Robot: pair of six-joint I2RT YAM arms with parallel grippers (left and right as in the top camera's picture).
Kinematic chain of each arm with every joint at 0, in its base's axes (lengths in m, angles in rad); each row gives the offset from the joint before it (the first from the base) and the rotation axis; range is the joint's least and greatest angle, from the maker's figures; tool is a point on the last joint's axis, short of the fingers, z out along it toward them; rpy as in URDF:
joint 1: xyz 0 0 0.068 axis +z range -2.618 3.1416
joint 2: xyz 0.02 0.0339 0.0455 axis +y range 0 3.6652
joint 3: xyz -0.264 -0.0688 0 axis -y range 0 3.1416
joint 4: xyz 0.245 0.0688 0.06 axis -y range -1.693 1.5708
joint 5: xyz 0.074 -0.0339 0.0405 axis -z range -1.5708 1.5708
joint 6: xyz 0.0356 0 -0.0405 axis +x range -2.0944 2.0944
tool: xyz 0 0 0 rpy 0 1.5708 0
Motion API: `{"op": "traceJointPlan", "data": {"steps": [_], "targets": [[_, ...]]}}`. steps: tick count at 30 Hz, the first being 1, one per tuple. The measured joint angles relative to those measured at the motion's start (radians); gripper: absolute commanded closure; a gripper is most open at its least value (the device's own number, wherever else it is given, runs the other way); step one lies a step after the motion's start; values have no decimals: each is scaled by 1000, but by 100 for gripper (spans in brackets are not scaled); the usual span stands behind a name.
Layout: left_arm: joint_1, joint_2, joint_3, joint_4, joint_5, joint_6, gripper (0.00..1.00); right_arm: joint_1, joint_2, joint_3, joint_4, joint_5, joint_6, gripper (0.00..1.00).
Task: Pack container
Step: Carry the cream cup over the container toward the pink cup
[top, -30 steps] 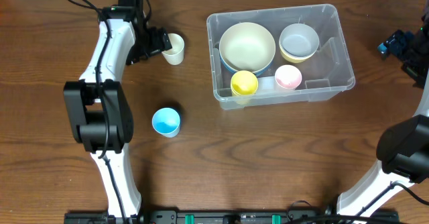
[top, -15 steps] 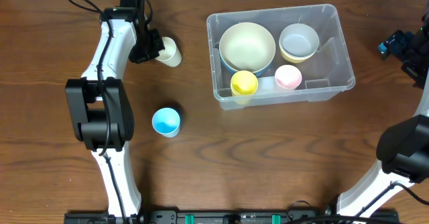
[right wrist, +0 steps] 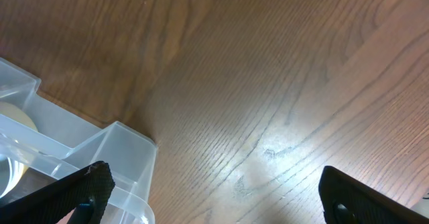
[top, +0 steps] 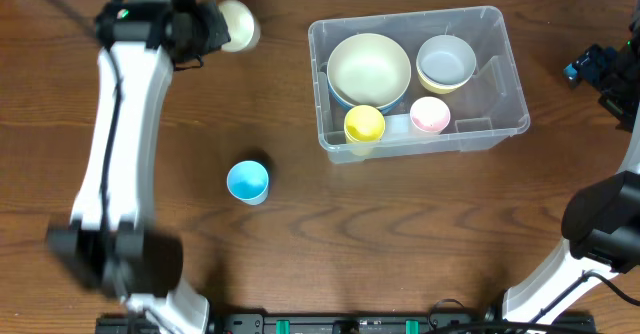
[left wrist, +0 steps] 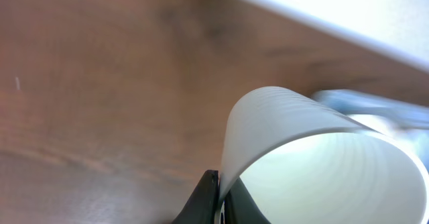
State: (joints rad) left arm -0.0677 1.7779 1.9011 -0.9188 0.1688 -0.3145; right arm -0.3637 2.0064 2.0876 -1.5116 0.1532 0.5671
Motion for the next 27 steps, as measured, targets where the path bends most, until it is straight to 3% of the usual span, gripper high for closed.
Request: {"op": "traceJointPlan", "data": {"steps": [6,13,19,27], "targets": [[-298,-199,37,66,-11,51,94,0,0,0,0,0,0,1],[-562,-84,38,90,-39,80,94,0,0,0,0,0,0,1],[-628,48,24,61,-45,80,94,0,0,0,1,0,0,1],[-632,67,22,67,-49,108,94,0,0,0,1,0,0,1]]}}
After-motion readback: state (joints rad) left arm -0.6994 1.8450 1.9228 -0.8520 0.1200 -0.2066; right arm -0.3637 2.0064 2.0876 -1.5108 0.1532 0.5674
